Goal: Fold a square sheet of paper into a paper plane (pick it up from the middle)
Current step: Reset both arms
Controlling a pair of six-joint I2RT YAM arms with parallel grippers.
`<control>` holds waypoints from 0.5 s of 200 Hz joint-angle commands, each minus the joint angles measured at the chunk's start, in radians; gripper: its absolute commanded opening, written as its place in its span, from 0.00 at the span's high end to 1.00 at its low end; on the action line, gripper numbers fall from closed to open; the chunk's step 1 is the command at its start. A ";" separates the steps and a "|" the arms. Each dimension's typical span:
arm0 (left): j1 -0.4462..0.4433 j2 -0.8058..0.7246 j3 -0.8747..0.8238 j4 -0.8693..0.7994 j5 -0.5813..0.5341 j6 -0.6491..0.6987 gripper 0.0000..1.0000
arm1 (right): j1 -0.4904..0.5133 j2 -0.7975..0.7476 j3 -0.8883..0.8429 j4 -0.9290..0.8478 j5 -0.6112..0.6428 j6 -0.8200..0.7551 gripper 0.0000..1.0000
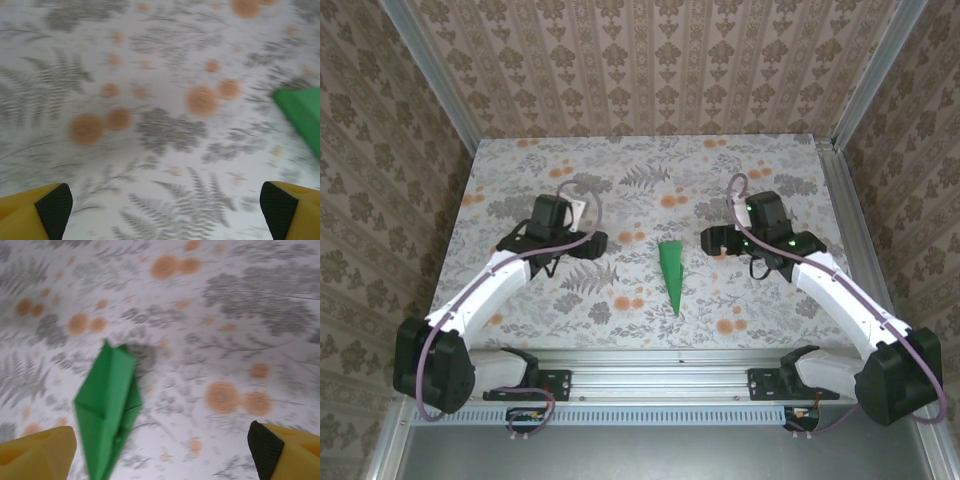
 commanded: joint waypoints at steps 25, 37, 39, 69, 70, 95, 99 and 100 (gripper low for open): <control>0.160 -0.094 -0.174 0.232 -0.188 0.060 0.00 | -0.132 -0.071 -0.179 0.305 0.184 -0.041 0.00; 0.194 -0.085 -0.217 0.317 -0.187 0.062 0.00 | -0.160 -0.050 -0.219 0.388 0.225 -0.049 0.00; 0.198 -0.081 -0.225 0.332 -0.186 0.064 0.00 | -0.165 -0.046 -0.223 0.399 0.228 -0.051 0.00; 0.256 0.011 -0.283 0.508 -0.183 0.116 0.00 | -0.229 0.028 -0.290 0.583 0.246 -0.095 0.00; 0.257 0.015 -0.285 0.518 -0.184 0.116 0.00 | -0.231 0.030 -0.292 0.590 0.246 -0.095 0.00; 0.269 0.094 -0.309 0.671 -0.171 0.147 0.00 | -0.286 0.092 -0.320 0.719 0.210 -0.085 0.00; 0.269 0.108 -0.306 0.681 -0.173 0.149 0.00 | -0.290 0.103 -0.322 0.734 0.204 -0.084 0.00; 0.269 0.111 -0.304 0.683 -0.174 0.150 0.00 | -0.291 0.106 -0.322 0.737 0.204 -0.084 0.00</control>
